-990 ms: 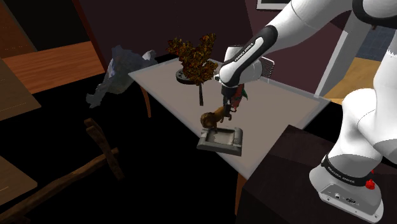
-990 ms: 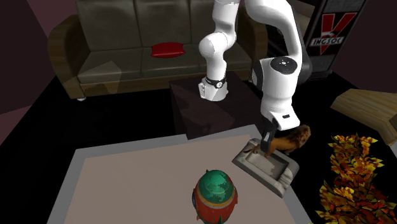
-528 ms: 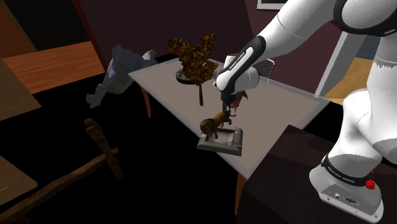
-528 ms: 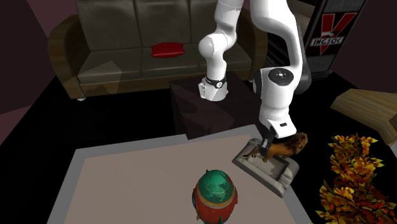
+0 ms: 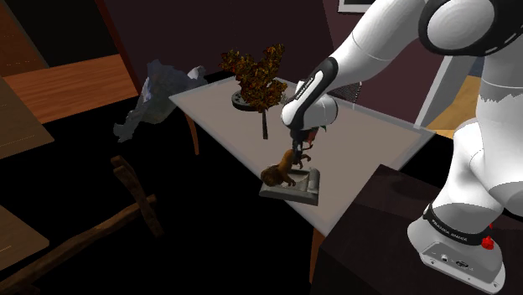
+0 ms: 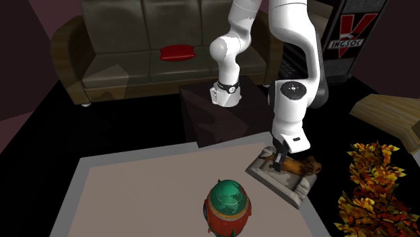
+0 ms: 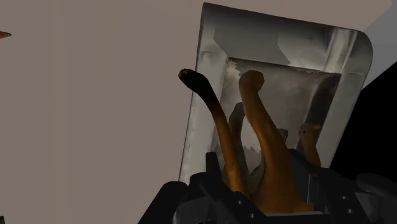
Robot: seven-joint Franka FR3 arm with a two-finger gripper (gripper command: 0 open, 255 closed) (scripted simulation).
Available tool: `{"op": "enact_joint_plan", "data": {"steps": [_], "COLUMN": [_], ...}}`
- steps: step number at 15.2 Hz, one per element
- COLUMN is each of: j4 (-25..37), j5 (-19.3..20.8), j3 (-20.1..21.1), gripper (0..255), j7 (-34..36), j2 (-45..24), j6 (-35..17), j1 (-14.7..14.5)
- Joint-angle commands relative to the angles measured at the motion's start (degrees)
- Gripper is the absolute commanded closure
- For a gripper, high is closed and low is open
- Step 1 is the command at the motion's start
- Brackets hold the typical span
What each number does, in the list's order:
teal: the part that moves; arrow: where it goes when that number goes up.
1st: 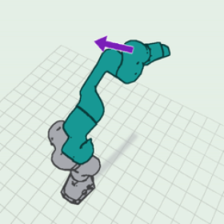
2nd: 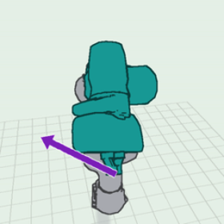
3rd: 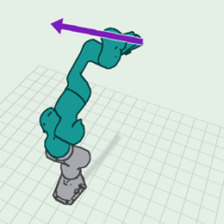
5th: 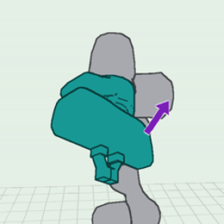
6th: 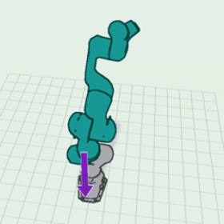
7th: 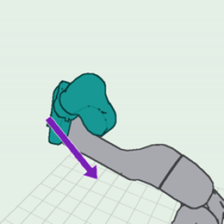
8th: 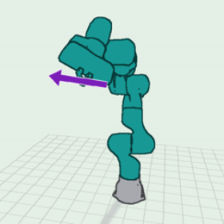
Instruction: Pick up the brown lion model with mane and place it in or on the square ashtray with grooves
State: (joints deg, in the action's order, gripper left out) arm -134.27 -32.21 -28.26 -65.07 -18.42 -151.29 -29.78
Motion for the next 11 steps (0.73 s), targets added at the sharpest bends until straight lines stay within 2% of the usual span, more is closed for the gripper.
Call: {"op": "enact_joint_plan", "data": {"steps": [1,5,6,11], "j4": [-0.43,-0.43,-0.7,-0.43], "j5": [-0.02,-0.04,0.03,-0.05], "j3": [0.26,0.24,0.2,0.24], "gripper": [255,255,0,0], "j7": [0.02,0.01,0.1,0.0], "j2": [-0.2,-0.2,0.0,-0.2], "j6": [0.16,0.16,0.04,0.16], "j1": [-0.21,-0.23,-0.36,-0.23]}}
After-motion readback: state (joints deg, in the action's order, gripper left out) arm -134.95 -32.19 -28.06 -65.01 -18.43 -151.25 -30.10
